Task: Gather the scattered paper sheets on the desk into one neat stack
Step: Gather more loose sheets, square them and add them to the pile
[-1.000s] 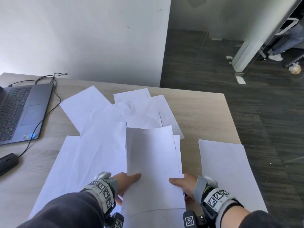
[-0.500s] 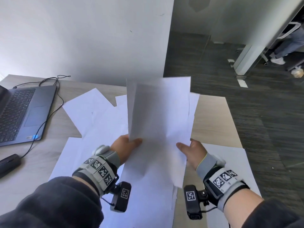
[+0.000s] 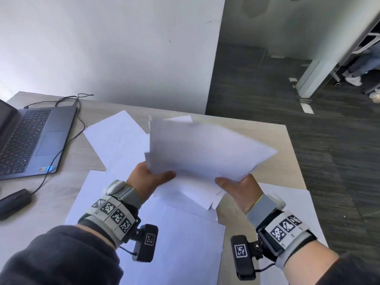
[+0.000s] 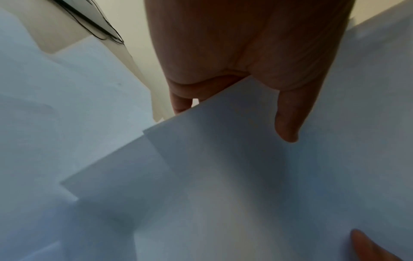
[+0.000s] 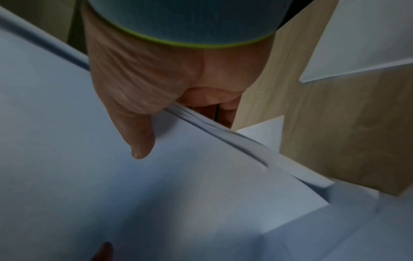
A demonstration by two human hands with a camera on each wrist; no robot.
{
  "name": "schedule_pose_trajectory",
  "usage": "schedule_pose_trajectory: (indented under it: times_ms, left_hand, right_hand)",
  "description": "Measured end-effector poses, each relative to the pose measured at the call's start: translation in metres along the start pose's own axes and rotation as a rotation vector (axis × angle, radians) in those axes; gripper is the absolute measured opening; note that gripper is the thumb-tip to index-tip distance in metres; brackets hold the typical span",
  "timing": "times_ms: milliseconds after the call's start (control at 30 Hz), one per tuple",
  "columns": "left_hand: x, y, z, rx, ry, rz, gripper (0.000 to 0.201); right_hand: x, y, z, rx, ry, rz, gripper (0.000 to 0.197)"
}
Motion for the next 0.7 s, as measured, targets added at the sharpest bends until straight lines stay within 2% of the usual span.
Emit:
schedule_pose_trajectory:
  times_ms: [67,133,200,267,433,500,567,700]
  left_hand:
    - [-0.001,-0.001,0.010,-0.003,-0.009,0.001,0.026]
    - [-0.001,-0.002,0.014,-0.014,-0.017,-0.022,0.024]
    - [-0.001,-0.003,0.014,-0.051,-0.013,-0.060,0.022]
    - [-0.002,-0.003,0.010,-0.090,0.018,-0.073,0.029]
    - [0.002,-0.001,0.004,-0.216,0.084,0.026,0.058]
    - [0.003,0.001,0.008,-0.229,0.068,0.037,0.062]
    - [0.002,0.004,0.014,-0.198,0.037,0.036,0.057]
    - [-0.005,0.018,0.024,-0.087,-0.034,0.067,0.032]
  right_hand:
    - [-0.003,0.003,-0.006,0.040,-0.010,0.019,0.034]
    - [-0.005,0.006,-0.005,0.052,-0.034,0.027,0.028]
    - [-0.006,0.007,-0.001,0.054,-0.070,0.008,0.026]
    - [-0.006,0.009,0.007,0.097,-0.104,0.013,0.027]
    - [-0.005,0.009,0.013,0.188,-0.086,0.047,0.020]
    - [-0.006,0.009,0.006,0.166,-0.039,0.051,0.025]
    - [-0.005,0.009,-0.006,0.164,0.024,0.038,0.029]
    - [-0.007,0.013,-0.021,0.224,0.104,-0.013,0.020]
Point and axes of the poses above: each hand's wrist, its own x-axis towards the middle knuckle, its own y-axis out of the palm, z = x × y, the point moved 3 cm from there along x, towards the middle knuckle, and after that the axes turned 7 degrees about z, right-handed, at the moved point
